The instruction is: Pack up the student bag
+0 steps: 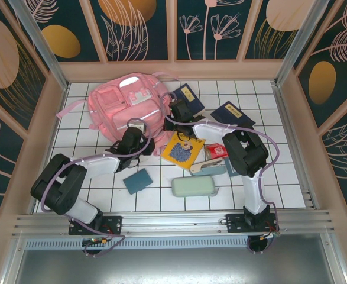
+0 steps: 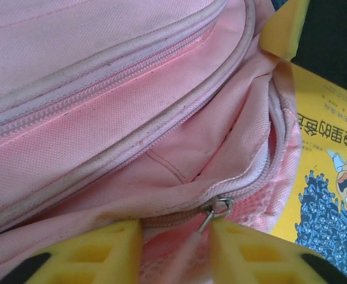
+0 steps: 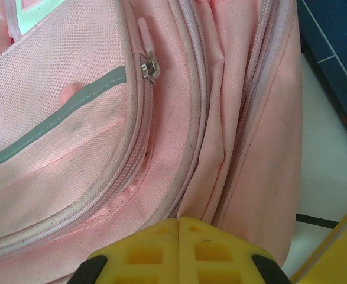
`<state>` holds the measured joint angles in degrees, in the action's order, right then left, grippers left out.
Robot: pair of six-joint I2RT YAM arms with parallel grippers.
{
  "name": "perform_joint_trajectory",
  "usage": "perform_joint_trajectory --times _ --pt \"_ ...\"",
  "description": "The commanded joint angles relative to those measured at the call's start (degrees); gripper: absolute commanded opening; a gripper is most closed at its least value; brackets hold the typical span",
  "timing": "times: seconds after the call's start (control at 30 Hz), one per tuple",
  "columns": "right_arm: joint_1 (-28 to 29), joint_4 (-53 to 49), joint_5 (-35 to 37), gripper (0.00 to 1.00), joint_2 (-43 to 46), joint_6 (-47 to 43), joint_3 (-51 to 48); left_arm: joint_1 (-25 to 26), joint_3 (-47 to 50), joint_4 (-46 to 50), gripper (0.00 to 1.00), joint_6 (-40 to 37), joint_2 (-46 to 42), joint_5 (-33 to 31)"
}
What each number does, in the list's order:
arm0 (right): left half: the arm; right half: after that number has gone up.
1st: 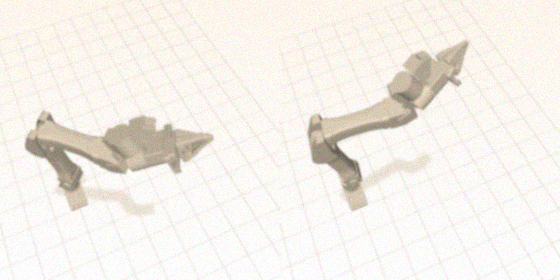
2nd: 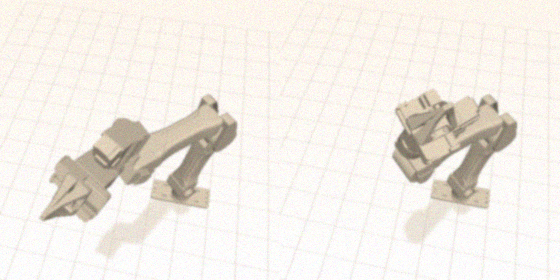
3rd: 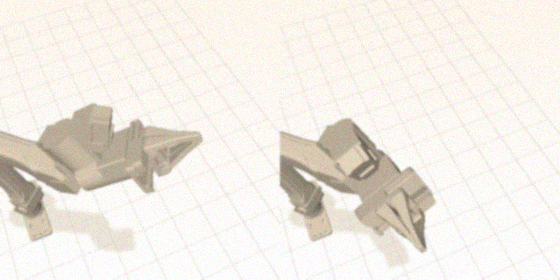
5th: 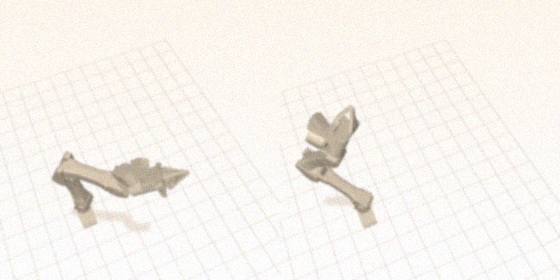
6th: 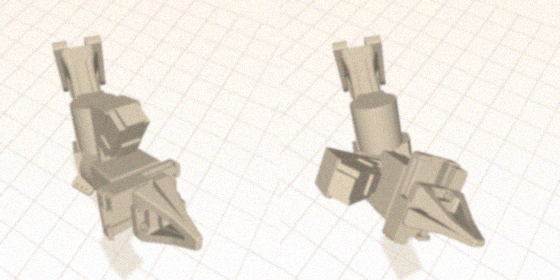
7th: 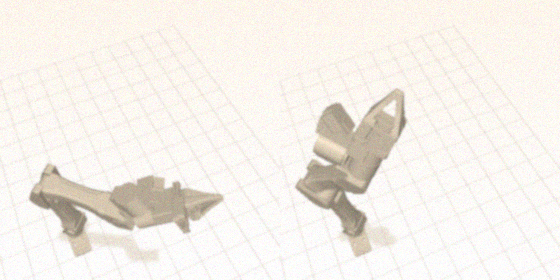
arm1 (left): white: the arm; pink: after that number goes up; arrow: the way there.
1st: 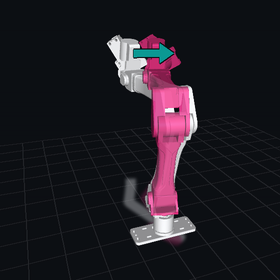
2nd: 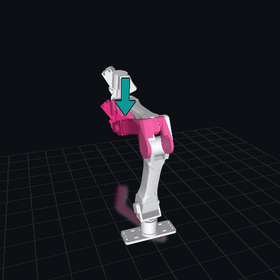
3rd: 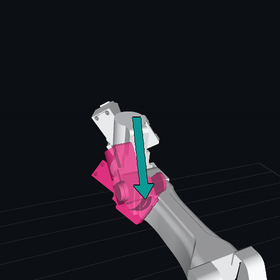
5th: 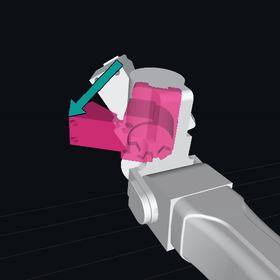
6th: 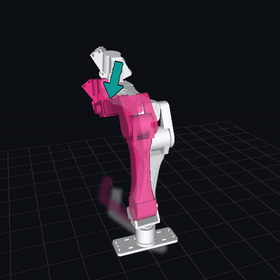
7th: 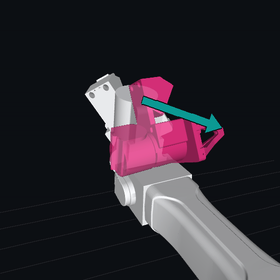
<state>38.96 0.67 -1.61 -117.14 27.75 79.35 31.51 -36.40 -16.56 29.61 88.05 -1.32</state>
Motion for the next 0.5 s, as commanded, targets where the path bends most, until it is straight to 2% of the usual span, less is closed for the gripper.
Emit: perform_joint_trajectory --times 0.0,0.07,0.13,0.23,0.47 --pt "0.4 2.8 -2.9 0.0 2.9 0.5 0.5 0.3 -1.6 -1.9 0.26 -0.7 1.3 2.5" --pt "0.4 2.7 -2.8 0.0 2.9 0.5 0.5 0.3 -1.6 -1.5 0.17 -0.9 1.3 2.1" --pt "0.4 2.8 -2.8 0.0 3.0 0.5 0.5 0.3 -1.5 -0.4 0.02 -0.8 0.5 0.6" --pt "0.3 2.6 -2.6 0.0 3.0 0.4 0.5 0.3 -1.0 1.3 0.0 -0.3 -1.8 -2.2" --pt "-1.7 2.7 0.0 0.0 3.9 0.5 0.0 0.3 0.3 11.5 0.0 2.6 -8.6 -14.4"
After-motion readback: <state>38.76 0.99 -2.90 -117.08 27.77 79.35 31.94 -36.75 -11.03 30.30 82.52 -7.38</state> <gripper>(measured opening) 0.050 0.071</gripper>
